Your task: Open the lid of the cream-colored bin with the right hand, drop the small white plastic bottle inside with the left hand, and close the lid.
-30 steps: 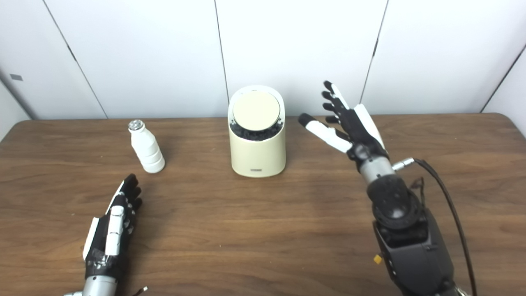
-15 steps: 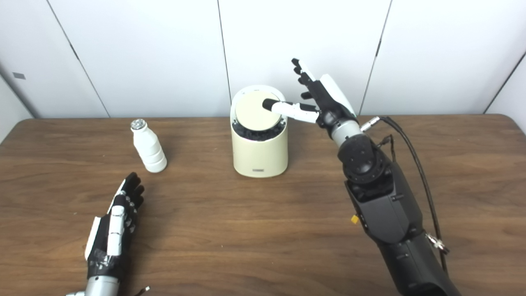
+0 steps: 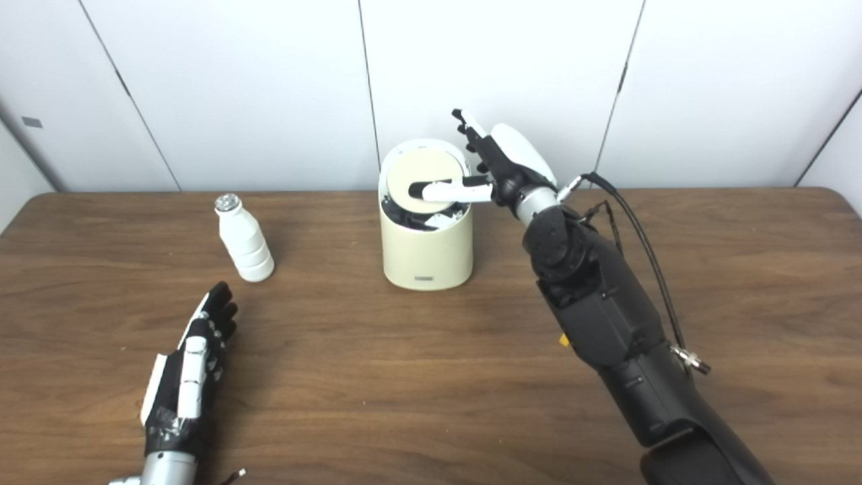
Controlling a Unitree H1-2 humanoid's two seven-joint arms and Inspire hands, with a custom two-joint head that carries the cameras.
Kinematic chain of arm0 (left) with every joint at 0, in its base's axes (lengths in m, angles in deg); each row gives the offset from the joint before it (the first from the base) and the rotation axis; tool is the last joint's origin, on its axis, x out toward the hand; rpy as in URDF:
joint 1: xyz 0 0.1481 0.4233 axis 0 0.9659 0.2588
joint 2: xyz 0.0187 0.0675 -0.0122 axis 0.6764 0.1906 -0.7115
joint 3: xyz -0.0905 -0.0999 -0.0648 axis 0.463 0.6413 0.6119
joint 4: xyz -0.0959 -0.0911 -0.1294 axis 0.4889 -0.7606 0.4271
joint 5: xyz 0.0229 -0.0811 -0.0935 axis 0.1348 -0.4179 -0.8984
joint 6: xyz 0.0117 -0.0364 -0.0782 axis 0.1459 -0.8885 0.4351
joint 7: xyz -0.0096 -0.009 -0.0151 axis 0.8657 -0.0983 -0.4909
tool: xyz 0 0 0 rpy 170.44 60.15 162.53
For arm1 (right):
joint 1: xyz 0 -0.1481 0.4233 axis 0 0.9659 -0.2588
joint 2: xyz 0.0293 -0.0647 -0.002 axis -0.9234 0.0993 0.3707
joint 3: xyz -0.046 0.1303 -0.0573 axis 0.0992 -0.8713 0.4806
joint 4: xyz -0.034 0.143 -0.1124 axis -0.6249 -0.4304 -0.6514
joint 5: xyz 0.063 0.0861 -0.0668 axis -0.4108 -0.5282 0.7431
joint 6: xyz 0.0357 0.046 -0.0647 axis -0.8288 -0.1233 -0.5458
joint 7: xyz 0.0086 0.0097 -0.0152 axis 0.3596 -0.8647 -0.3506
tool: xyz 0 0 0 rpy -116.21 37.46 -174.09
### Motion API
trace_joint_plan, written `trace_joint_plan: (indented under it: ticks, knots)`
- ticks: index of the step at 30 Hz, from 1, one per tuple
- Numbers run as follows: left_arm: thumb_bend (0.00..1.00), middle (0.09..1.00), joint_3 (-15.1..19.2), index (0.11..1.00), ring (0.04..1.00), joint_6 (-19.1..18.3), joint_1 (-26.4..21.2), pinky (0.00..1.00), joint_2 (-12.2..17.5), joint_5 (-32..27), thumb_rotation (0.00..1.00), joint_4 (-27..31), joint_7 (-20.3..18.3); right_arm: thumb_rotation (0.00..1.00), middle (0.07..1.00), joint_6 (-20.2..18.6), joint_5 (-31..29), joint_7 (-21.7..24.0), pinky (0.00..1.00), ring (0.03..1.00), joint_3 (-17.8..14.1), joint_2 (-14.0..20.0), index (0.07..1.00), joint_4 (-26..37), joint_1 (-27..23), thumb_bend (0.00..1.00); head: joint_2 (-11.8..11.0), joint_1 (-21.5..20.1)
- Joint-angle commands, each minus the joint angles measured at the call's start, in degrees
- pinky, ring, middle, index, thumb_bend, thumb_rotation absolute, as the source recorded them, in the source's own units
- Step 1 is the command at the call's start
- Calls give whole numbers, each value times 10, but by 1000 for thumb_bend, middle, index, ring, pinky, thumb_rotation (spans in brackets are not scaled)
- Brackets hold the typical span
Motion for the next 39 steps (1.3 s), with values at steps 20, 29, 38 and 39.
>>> trace_joint_plan:
  ticks: [20, 29, 38, 39]
  knots:
    - [542, 972, -6, 959, 976, 10, 1, 1000, -5, -3, 921, 8, 1, 558, 950, 30, 14, -10, 859, 918, 1, -2, 982, -22, -40, 826, 5, -2]
    - [554, 976, -5, 956, 978, 6, 2, 996, -8, -6, 910, 13, 3, 341, 953, 53, 23, -13, 932, 945, 11, 4, 978, -29, -40, 841, 7, -1]
    - [558, 973, -5, 955, 979, 6, 1, 1000, -9, -5, 912, 15, 3, 272, 956, 59, 22, -15, 928, 946, 7, 1, 980, -33, -33, 855, 8, 0]
    - [556, 972, -5, 954, 977, 7, 1, 999, -9, -5, 913, 14, 2, 276, 956, 58, 21, -15, 931, 945, 6, 1, 981, -32, -33, 853, 9, 1]
